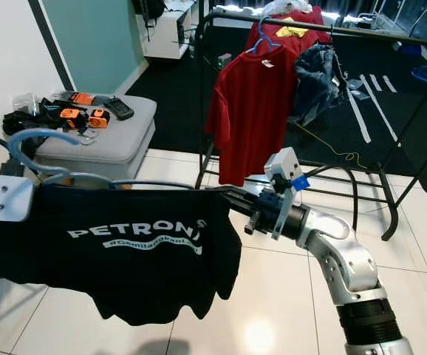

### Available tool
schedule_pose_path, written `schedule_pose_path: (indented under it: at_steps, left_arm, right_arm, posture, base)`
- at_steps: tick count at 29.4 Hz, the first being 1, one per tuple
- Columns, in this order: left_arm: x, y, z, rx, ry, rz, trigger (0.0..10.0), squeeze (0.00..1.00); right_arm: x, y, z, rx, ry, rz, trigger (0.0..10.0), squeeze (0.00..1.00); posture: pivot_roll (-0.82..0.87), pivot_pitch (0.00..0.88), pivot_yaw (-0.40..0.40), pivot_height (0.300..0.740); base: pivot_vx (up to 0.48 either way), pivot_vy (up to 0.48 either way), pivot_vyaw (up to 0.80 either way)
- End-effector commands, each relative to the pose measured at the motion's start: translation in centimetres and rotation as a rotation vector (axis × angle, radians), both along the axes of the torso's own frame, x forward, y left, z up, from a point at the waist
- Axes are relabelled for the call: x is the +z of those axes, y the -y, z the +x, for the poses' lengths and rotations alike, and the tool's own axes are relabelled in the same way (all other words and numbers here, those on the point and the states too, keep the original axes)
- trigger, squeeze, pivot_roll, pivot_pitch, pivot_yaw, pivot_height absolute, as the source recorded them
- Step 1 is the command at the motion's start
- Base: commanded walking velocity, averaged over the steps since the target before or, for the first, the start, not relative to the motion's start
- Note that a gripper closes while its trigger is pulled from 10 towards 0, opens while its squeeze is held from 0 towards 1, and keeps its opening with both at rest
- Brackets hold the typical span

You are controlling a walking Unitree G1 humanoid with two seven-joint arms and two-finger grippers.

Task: Hang hanger

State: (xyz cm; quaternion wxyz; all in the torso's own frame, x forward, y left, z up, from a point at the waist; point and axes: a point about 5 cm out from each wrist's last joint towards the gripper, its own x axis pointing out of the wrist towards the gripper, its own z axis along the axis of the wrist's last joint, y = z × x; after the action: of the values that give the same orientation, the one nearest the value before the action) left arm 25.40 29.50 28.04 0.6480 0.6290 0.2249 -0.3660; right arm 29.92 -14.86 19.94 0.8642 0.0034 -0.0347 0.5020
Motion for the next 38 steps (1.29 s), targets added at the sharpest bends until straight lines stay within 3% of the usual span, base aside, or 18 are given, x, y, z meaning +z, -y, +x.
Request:
schedule_pose_path:
  at_steps: [1, 8, 12, 21, 22, 24, 29, 38]
  left_arm:
    - [0.0, -1.7, -0.3, 0.079, -0.048, 0.071, 10.0, 0.0]
    - [-1.2, -2.9, -1.0, 0.112, -0.148, 0.096, 10.0, 0.0]
    - [-1.7, -2.4, -0.9, 0.084, -0.165, 0.1, 10.0, 0.0]
    - [-2.6, 0.5, 0.5, -0.031, -0.125, 0.064, 10.0, 0.0]
    - [-3.0, 1.6, 0.9, -0.066, -0.118, 0.042, 10.0, 0.0]
    - [-3.0, 1.6, 0.9, -0.066, -0.118, 0.042, 10.0, 0.0]
    - [-4.1, 5.7, 1.9, -0.204, -0.12, -0.037, 10.0, 0.0]
    - [-4.7, 7.5, 1.6, -0.274, -0.148, -0.071, 10.0, 0.0]
  right_arm:
    - [0.4, 1.3, 0.2, -0.055, 0.033, -0.027, 0.0, 0.0]
    - [1.4, 2.3, 1.0, -0.101, 0.072, -0.037, 0.0, 0.0]
    - [2.2, 2.1, 1.2, -0.102, 0.097, -0.034, 0.0, 0.0]
    - [3.0, -1.3, 0.3, 0.074, 0.146, -0.061, 0.0, 0.0]
    - [3.1, -2.4, -0.1, 0.13, 0.153, -0.059, 0.0, 0.0]
    - [3.1, -2.4, -0.1, 0.13, 0.153, -0.059, 0.0, 0.0]
    - [3.8, -6.2, -1.2, 0.32, 0.195, -0.051, 0.0, 0.0]
    - [4.3, -7.3, -1.1, 0.35, 0.215, -0.032, 0.0, 0.0]
  posture:
    - [-0.06, 0.076, -0.031, 0.74]
    - [-0.05, 0.07, -0.032, 0.74]
    - [-0.05, 0.075, -0.036, 0.74]
    - [-0.06, 0.064, -0.04, 0.74]
    - [-0.06, 0.064, -0.04, 0.74]
    - [-0.06, 0.064, -0.04, 0.74]
    - [-0.06, 0.056, -0.04, 0.74]
    - [-0.05, 0.06, -0.04, 0.74]
  base:
    - [0.0, 0.0, 0.0]
    - [0.0, 0.0, 0.0]
    - [0.0, 0.0, 0.0]
    - [0.0, 0.0, 0.0]
    - [0.0, 0.0, 0.0]
    - [0.0, 0.0, 0.0]
    - [0.0, 0.0, 0.0]
    - [0.0, 0.0, 0.0]
